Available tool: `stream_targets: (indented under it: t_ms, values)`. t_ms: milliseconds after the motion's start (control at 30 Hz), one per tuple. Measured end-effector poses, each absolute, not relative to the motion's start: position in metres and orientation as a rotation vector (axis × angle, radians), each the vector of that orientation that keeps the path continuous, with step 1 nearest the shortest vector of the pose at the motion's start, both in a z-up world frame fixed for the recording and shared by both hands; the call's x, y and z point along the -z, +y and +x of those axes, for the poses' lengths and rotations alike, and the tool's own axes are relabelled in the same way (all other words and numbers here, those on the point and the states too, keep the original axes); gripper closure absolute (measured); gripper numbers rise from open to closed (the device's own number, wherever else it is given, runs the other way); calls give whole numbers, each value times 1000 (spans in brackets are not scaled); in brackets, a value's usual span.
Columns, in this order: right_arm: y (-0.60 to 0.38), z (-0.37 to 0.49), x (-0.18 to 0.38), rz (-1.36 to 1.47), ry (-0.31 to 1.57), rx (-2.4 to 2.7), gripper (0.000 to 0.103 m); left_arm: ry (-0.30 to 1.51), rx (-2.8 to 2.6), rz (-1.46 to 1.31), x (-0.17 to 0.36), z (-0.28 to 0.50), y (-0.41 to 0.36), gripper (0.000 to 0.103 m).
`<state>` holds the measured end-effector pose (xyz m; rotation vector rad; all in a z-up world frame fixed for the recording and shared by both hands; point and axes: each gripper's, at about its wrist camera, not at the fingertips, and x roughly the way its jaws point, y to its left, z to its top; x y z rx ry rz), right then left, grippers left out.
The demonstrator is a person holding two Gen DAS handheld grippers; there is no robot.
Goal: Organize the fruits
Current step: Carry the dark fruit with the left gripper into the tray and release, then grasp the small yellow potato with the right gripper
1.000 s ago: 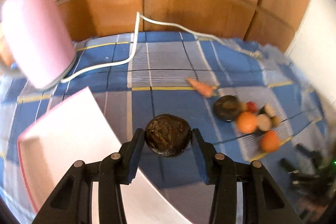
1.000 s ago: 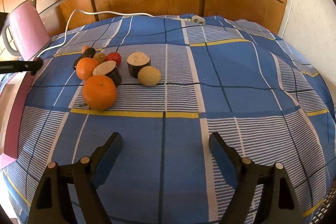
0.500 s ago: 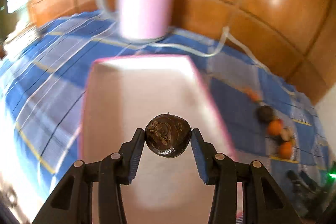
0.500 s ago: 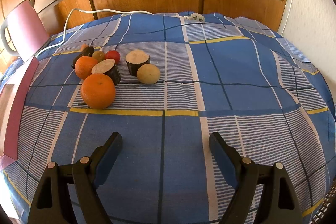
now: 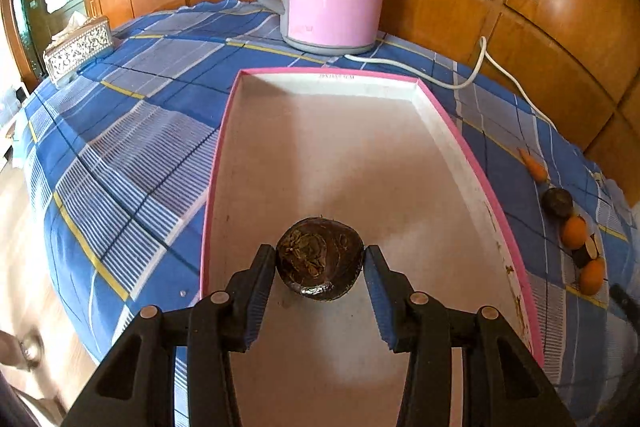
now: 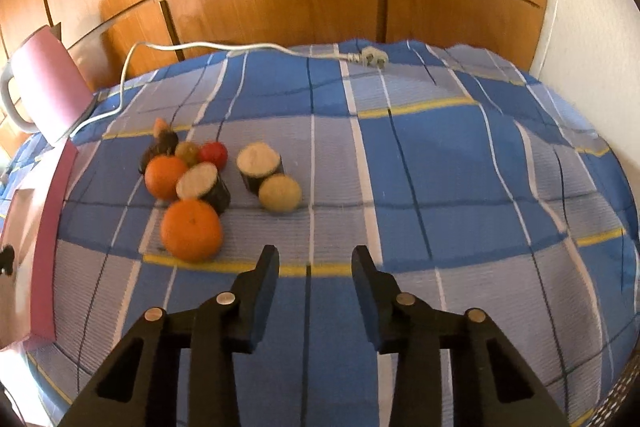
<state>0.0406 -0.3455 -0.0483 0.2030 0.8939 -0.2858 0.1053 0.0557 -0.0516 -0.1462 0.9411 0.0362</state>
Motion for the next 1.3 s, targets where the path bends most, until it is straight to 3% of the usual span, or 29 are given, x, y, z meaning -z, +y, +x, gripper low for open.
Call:
stream_targets:
  t_ms: [533, 967, 1033, 1300]
  values:
    - [-336, 98, 52, 108, 966, 159, 65, 861, -8, -160, 30, 67, 46, 29]
    - [-352, 103, 69, 101, 994, 212, 70, 871, 16, -160, 29, 45, 35, 23]
    - [-353, 102, 69, 96, 985, 215, 78, 876, 17, -162, 30, 43, 34, 23]
    - [-354, 93, 68, 103, 975, 218, 78, 863, 10, -168, 30, 36, 33, 18]
